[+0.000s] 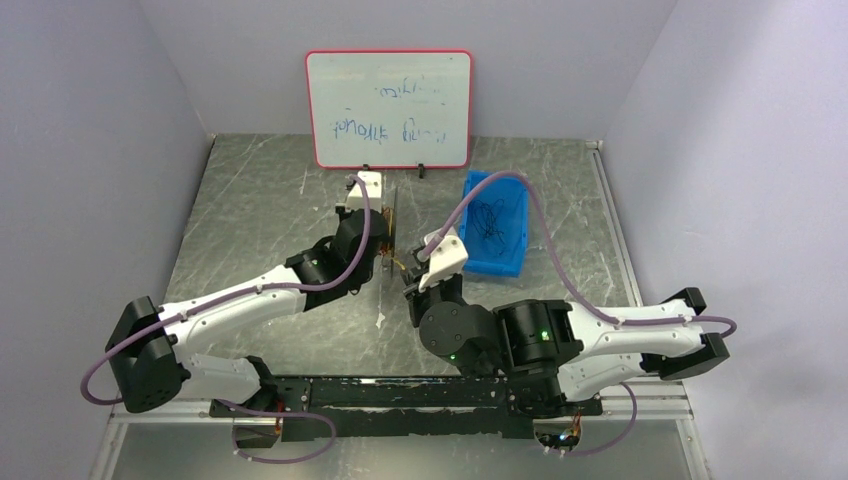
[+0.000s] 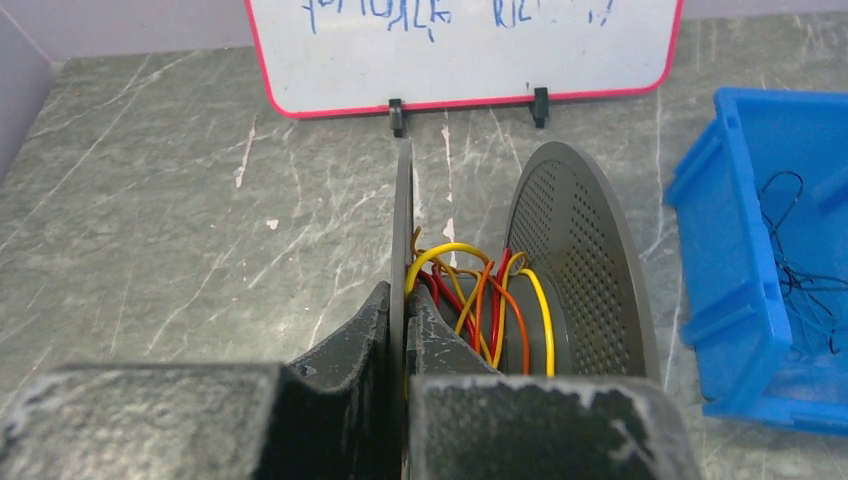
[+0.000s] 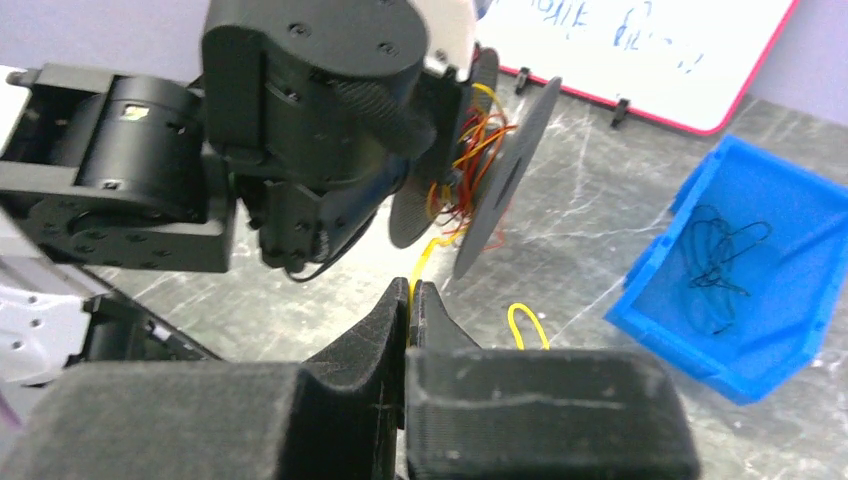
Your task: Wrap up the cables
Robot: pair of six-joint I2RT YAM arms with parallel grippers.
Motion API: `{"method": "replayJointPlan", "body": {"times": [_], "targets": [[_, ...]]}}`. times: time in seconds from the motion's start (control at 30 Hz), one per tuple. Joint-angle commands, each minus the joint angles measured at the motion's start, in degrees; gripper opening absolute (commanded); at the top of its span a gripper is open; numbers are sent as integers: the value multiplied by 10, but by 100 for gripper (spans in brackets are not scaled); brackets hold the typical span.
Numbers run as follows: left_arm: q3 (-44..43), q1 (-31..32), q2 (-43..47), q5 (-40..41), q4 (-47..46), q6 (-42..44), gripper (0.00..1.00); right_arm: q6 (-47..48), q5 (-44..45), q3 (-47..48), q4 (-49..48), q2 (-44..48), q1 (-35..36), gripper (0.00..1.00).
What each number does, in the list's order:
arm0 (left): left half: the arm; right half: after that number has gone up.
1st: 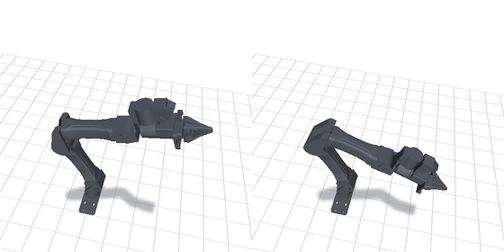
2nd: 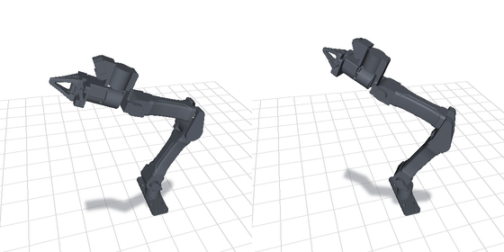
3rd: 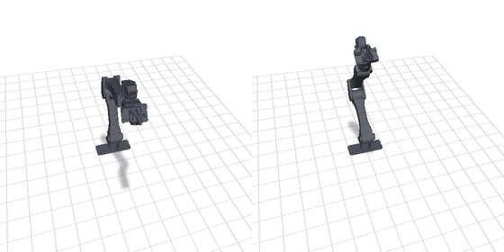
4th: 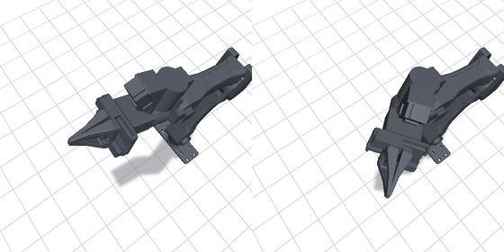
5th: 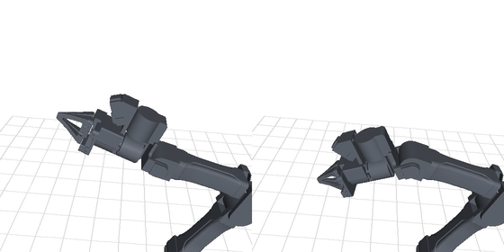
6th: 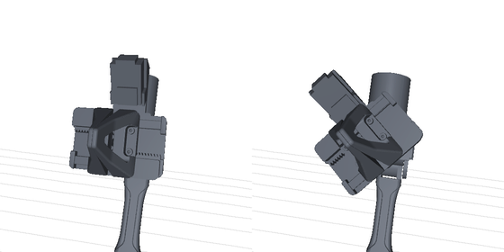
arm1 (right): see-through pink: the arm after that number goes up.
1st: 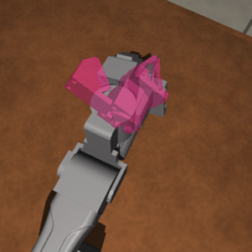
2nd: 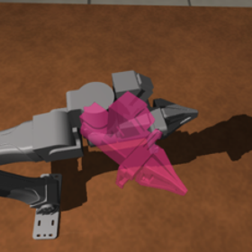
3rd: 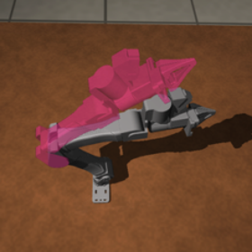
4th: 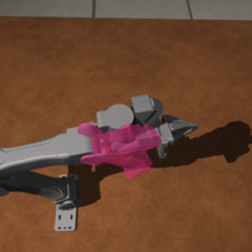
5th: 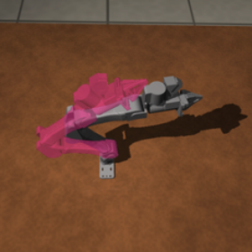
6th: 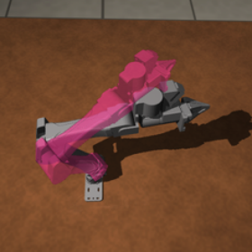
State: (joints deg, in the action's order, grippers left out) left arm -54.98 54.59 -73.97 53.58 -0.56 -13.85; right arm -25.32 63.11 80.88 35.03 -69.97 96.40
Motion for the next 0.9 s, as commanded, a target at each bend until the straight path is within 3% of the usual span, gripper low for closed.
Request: {"method": "replayJointPlan", "body": {"times": [0.0,0.13,0.27,0.5,0.67,0.87], "targets": [[6,1,31,-28,-11,-7,7,73,63,17,-20,25,65,0],[2,1,39,-89,35,-18,7,194,126,-10,-104,44,60,0],[15,3,59,-142,71,-25,7,286,61,-47,-193,77,-21,0],[15,15,86,-203,140,-8,7,288,-132,-43,-204,52,-200,0],[13,33,113,-199,178,-5,7,287,-212,-46,-224,16,-310,0],[-4,35,168,-269,230,23,7,240,-305,-88,-241,-2,-418,0]]}}
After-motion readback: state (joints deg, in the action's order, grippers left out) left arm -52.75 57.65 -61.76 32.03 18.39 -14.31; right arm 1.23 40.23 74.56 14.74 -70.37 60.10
